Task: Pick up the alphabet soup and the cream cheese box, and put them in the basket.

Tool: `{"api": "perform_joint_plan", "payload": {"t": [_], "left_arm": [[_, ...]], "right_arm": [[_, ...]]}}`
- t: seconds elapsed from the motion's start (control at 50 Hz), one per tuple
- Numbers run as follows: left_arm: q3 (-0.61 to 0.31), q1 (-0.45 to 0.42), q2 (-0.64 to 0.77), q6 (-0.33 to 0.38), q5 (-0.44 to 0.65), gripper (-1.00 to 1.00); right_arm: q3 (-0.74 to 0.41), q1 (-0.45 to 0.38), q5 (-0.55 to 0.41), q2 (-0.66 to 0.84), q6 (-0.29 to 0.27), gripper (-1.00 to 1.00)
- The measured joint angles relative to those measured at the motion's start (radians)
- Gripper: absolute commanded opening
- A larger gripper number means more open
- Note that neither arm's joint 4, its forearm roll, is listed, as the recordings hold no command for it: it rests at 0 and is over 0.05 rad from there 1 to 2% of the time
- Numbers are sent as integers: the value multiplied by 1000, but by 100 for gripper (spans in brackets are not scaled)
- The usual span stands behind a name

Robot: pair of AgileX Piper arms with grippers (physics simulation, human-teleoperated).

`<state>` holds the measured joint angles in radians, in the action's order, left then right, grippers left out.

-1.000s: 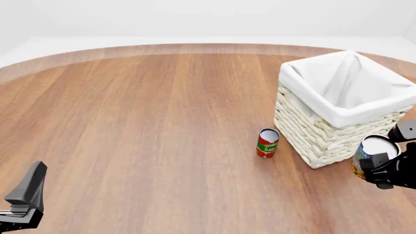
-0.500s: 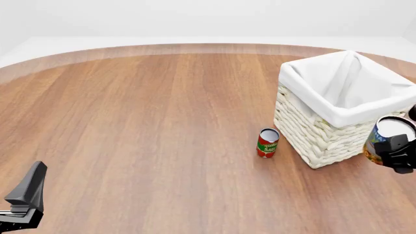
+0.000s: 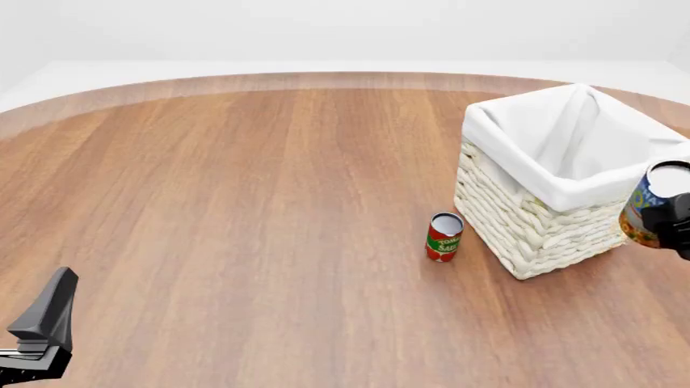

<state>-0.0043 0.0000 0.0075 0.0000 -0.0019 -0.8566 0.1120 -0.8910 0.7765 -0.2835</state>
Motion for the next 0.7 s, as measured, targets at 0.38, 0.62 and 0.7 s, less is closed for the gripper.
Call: {"api": "perform_joint_plan", "payload": {"t": [0.38,0.62,0.7], "left_arm": [[0,0,0,0,0,100],[0,0,0,0,0,100],[0,0,0,0,0,100]], "right_arm": [[-48,1,-22,8,3,-100],[-114,1,-42,35,-9,-100],[-135,0,-45,47,-14,-100]]}}
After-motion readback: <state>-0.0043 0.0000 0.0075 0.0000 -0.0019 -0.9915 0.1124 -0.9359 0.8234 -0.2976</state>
